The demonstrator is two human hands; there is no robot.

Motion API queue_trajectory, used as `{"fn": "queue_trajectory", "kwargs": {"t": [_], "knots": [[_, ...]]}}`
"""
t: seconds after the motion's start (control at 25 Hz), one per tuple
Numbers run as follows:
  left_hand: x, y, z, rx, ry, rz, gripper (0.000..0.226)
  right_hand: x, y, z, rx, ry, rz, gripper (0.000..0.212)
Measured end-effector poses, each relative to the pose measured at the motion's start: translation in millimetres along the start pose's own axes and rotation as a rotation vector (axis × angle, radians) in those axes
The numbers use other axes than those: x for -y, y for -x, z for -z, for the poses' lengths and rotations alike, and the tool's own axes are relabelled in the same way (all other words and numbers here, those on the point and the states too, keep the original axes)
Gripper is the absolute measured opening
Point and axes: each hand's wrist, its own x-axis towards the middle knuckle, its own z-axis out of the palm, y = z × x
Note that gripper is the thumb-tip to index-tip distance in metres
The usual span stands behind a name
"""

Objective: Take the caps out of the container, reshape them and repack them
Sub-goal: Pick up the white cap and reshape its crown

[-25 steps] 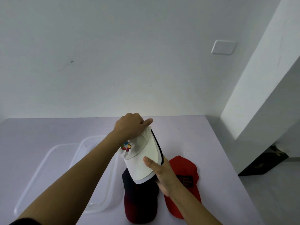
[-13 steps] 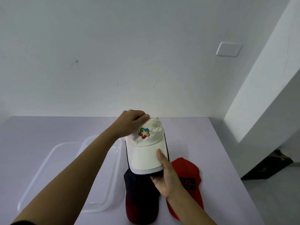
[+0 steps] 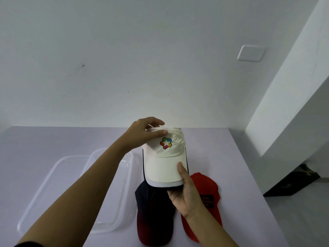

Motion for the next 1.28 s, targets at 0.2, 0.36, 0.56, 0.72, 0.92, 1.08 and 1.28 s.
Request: {"fn": "queue_trajectory", "kwargs": {"t": [0.2, 0.36, 0.56, 0.72, 0.92, 1.08, 1.28], "knots": [[19.4, 4.1, 1.5, 0.049, 0.176, 0.045, 0.03, 0.3, 1.3, -1.5, -0.019, -0.014, -0.031, 0.05], [26.5, 5.0, 2.2, -0.022, 0.323, 0.049, 0.023, -0.4, 2.7, -5.5, -0.015, -0.044, -0.032, 0.04], [37.0, 9.4, -6.2, 0.005, 0.316, 0.064, 0.033, 1.3, 4.1, -4.8, -0.031, -0.08, -0.019, 0.035], [60.2, -2.3, -18.8, -0.109, 0.349, 0.315, 0.058, -2.1, -14.5, 1.7, -0.135, -0.133, -0.04, 0.034], [56.7, 31.7, -49.5, 0.068, 0.976, 0.757, 0.042, 11.3, -27.8, 5.2, -0.135, -0.065, 0.024, 0.035], [66.6, 23.4, -70.5, 0.023, 1.276, 0.653, 0.042, 21.4, -49.1, 3.6, -0.108, -0.026, 0.056, 0.029], [102.9, -21.0, -74.1, -0.062, 1.295, 0.703, 0.047, 40.0, -96.5, 11.8, -0.185, 0.002, 0.025, 0.029]]}}
